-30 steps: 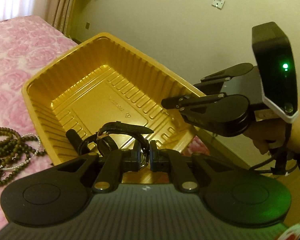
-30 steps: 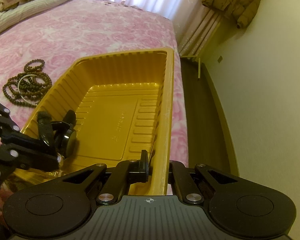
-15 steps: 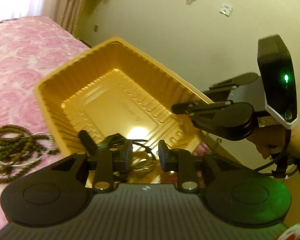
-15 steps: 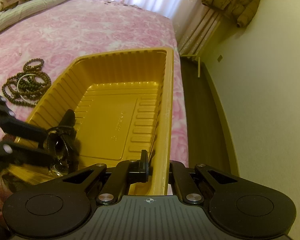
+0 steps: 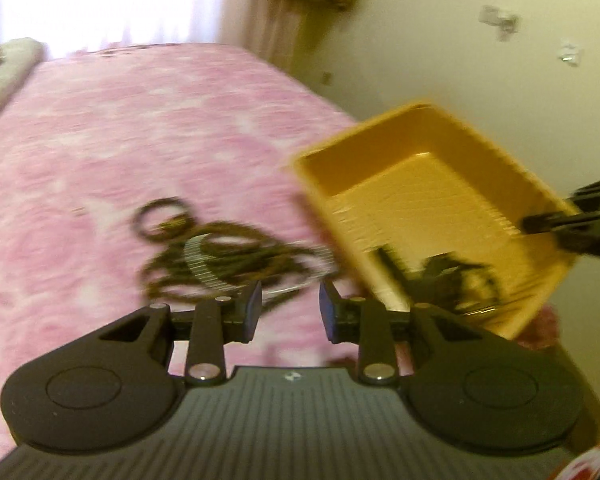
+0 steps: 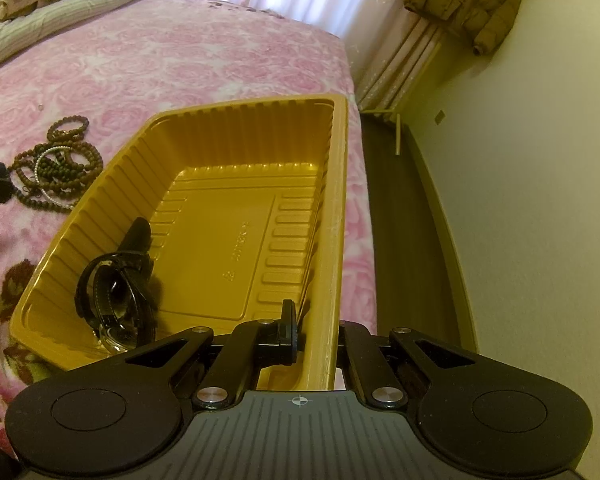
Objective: Organize jewelry
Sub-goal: 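Withdraw the left gripper from the tray toward the bead pile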
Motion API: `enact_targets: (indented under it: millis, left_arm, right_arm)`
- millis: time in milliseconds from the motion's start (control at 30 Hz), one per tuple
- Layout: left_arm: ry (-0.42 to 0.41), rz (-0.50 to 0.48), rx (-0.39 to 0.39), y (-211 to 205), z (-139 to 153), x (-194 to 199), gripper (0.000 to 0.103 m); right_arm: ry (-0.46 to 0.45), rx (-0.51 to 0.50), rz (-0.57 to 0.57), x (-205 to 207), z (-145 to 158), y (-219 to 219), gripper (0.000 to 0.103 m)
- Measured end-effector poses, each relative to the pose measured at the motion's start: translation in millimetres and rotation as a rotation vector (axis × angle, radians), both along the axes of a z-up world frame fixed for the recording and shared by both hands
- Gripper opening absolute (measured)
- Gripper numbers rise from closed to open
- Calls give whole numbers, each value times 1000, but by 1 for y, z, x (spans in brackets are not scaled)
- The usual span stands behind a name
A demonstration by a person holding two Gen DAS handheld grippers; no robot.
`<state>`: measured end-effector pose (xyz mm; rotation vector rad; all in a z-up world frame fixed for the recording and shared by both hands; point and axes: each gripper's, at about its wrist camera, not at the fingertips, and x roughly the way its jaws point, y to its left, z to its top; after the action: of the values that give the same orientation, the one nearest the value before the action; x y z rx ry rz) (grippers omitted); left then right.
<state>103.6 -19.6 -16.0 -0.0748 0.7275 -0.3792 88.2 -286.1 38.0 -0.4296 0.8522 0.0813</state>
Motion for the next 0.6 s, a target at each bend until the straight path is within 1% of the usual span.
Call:
enact_targets:
  millis: [67, 133, 200, 233, 333, 400, 467, 533, 600]
  left_arm:
    - [0, 44, 30, 13, -8, 0, 27]
    - [10, 75, 44, 22, -16, 3, 27]
    - [14, 93, 48, 28, -21, 6, 27]
    - [8, 94, 63, 28, -23, 8, 27]
    - [-21, 70, 117, 23, -28, 13, 27]
    - [-36, 36, 164, 17, -33, 15, 27]
    - [-45, 3, 193, 14, -36, 16, 27]
    - [-56, 5, 209, 13, -37, 18, 27]
    - [-52, 18, 195, 18, -37, 23, 27]
  right_arm:
    - [1, -1, 0, 0, 0, 0, 4]
    - [2, -3, 2, -1, 0, 0, 4]
    - [3, -3, 1, 0, 0, 1, 4]
    - [4, -2, 0, 0, 0, 1, 4]
    - [8, 0, -3, 0, -1, 0, 4]
    - [11, 3, -4, 1, -2, -2, 4]
    - [14, 5, -4, 1, -3, -2, 4]
    - [14, 5, -4, 2, -3, -3, 4]
    - [14, 5, -4, 2, -3, -3, 4]
